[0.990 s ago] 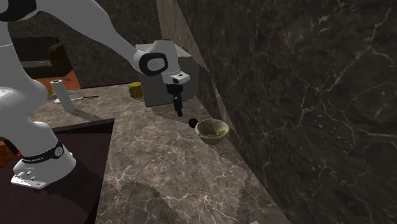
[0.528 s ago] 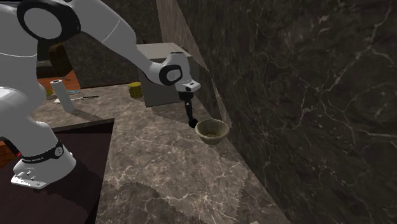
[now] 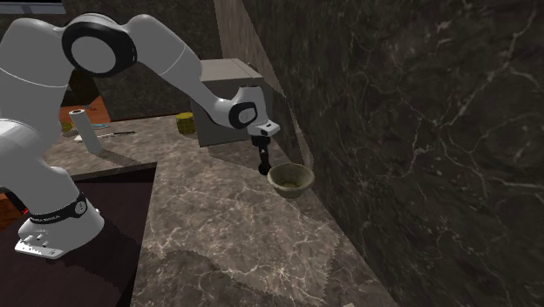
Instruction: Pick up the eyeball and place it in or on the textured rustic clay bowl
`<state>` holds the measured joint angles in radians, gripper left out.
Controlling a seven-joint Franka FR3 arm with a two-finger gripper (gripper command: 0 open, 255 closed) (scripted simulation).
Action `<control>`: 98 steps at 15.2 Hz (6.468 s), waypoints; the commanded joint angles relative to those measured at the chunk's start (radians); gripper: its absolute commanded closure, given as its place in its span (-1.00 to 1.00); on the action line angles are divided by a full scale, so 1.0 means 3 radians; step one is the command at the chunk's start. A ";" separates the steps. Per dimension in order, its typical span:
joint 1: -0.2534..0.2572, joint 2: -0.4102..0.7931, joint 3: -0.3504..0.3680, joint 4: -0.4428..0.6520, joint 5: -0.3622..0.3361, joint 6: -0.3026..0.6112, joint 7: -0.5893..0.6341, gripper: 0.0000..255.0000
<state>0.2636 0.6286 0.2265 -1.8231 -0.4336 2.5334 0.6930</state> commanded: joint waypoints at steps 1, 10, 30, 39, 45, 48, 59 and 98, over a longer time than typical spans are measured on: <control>0.0016 0.0083 -0.0026 0.0036 -0.0027 0.0047 0.0019 -1.00; 0.0020 0.0105 -0.0033 0.0046 -0.0035 0.0060 0.0023 -1.00; -0.0063 -0.0219 0.0088 0.0007 0.0112 -0.0220 -0.0107 1.00; -0.0124 -0.0478 0.0180 0.0035 0.0250 -0.0496 -0.0228 1.00; -0.0155 -0.0630 0.0230 0.0088 0.0340 -0.0693 -0.0305 1.00; -0.0167 -0.0700 0.0252 0.0125 0.0382 -0.0795 -0.0343 1.00; -0.0464 -0.0633 0.0184 0.0435 0.0508 -0.0971 -0.0837 1.00; -0.0728 -0.0350 0.0083 0.0683 0.0538 -0.0891 -0.1233 -1.00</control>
<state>0.0459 0.5324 0.2497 -1.6149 -0.2747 2.2724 0.3237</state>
